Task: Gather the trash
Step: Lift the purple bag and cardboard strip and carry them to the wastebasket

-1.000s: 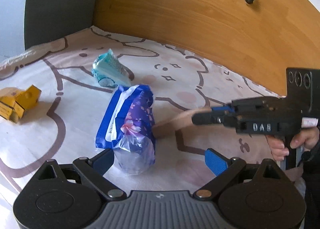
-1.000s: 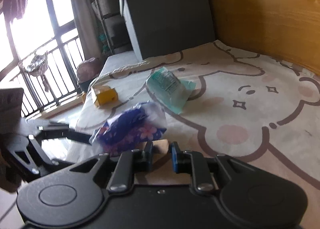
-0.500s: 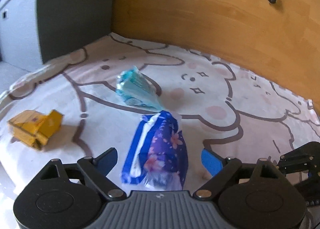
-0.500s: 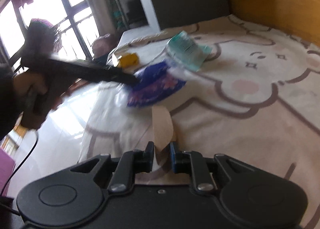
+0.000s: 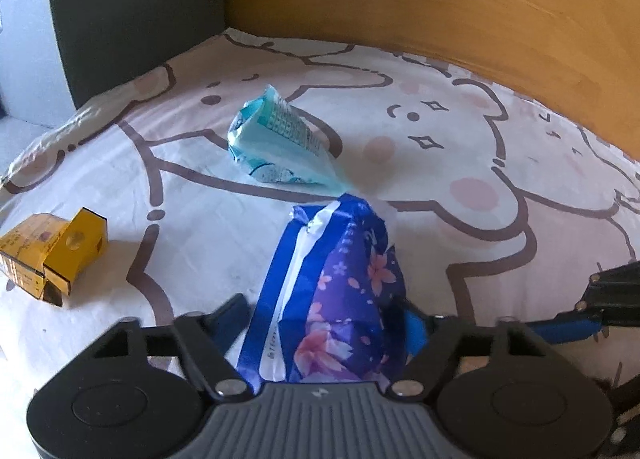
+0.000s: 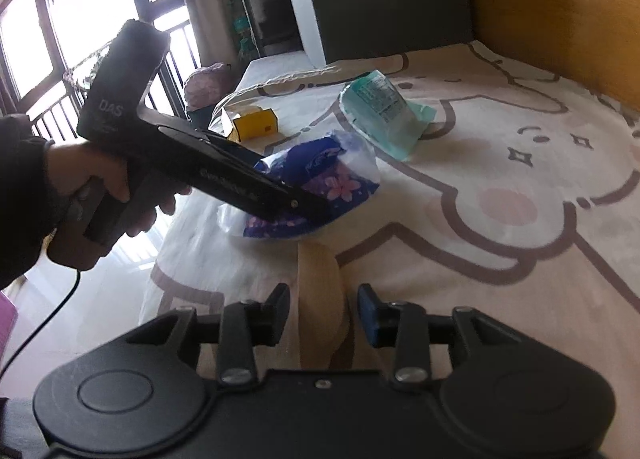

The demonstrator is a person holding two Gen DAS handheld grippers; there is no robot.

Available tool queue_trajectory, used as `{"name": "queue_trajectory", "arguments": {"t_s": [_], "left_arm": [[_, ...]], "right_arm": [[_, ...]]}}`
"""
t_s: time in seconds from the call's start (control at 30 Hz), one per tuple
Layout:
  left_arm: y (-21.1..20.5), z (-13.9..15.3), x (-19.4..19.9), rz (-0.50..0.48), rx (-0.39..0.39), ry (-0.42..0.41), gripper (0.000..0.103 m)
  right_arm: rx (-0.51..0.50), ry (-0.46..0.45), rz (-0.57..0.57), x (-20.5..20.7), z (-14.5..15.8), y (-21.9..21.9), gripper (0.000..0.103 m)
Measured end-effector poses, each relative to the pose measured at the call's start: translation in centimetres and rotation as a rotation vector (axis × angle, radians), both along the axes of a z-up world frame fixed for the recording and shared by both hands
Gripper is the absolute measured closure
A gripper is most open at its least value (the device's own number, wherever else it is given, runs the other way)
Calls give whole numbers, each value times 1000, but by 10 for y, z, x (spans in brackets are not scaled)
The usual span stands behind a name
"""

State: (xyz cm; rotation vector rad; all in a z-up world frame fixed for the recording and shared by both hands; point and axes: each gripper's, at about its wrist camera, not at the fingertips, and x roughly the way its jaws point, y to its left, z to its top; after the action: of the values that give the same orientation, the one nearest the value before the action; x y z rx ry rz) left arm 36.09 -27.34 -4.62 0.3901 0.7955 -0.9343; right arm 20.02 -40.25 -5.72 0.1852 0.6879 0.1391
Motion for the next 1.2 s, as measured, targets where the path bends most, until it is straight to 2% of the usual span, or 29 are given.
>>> {"name": "queue_trajectory", "arguments": {"t_s": [0.07,0.17,0.23,0.27,0.3,0.57,1.2], "left_arm": [[1,2,-2,5,-26,11,47],[2,1,-10,-1,-41,15,55],[6,2,-16,4,-56,16,62],[8,3,-18,14,-66,21,70],[11,3,-20,32,-76,25,72],[55,11,-42,224,-170,57,75],[174,41,-90,524,-209,3,75]], "right_arm": [[-21,-1,13,3,-1,5,63],[-66,-4,4,5,-1,11,75],[-78,-5,-6,5,-2,12,77],[-72,-4,-10,5,-1,11,77],[-66,-3,-14,5,-1,10,77],[-58,7,-59,8,6,11,78],[-77,-47,-79,18,42,62,78]]}}
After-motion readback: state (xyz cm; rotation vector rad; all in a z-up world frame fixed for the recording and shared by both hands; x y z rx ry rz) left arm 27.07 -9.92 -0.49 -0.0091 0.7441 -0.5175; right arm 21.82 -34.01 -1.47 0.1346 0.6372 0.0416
